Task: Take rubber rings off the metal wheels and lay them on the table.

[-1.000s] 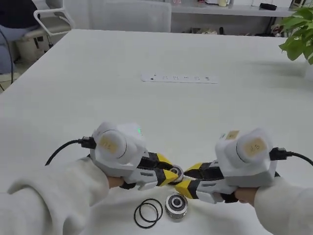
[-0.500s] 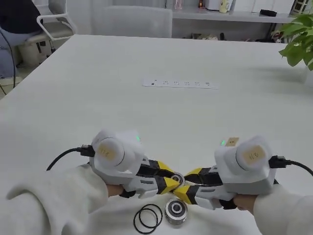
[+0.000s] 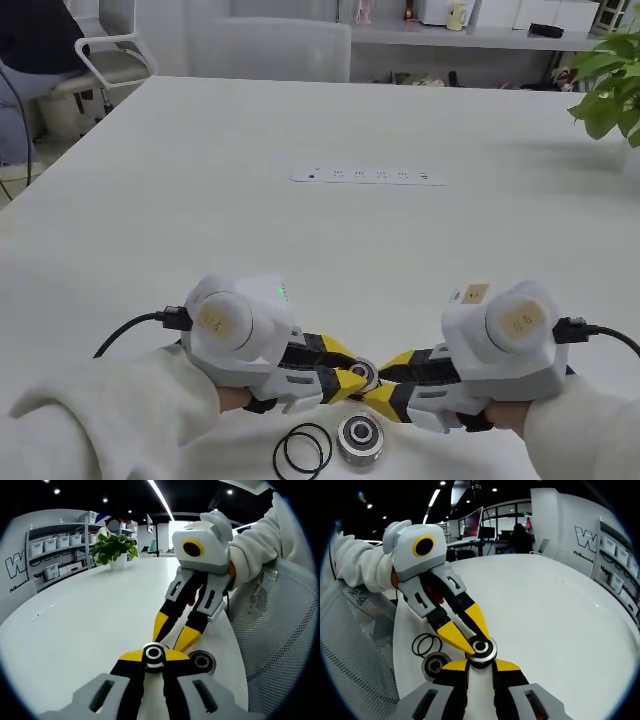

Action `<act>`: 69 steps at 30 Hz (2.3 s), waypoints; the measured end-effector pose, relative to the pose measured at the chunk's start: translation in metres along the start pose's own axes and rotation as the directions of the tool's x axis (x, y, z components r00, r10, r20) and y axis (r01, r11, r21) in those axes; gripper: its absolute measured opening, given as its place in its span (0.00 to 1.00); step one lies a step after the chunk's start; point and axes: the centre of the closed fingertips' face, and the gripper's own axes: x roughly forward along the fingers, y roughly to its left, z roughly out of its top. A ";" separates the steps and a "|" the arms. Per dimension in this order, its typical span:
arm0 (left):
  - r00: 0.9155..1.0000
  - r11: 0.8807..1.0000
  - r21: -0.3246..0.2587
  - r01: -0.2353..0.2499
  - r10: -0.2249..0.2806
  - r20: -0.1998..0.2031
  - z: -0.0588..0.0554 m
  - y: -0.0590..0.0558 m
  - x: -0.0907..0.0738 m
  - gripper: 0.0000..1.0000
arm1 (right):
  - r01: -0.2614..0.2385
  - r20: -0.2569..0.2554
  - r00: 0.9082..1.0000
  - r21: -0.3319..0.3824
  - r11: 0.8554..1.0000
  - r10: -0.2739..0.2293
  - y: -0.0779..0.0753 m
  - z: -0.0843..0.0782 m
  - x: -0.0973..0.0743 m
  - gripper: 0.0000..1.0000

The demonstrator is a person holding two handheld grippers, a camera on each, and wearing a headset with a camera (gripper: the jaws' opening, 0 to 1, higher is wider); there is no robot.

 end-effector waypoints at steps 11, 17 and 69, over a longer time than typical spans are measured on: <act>1.000 1.000 -0.006 -0.003 0.003 0.001 0.000 0.000 0.000 0.07 | -0.009 -0.012 1.000 0.002 1.000 0.009 0.000 -0.002 -0.002 0.10; 1.000 1.000 -0.005 -0.003 0.003 0.001 0.000 0.000 0.000 0.07 | 0.000 -0.020 1.000 -0.001 1.000 0.000 -0.002 -0.004 -0.002 0.00; 1.000 1.000 0.006 -0.009 0.009 0.016 0.001 -0.001 -0.001 0.07 | -0.028 0.063 0.998 0.449 0.893 0.000 -0.008 0.011 -0.010 0.00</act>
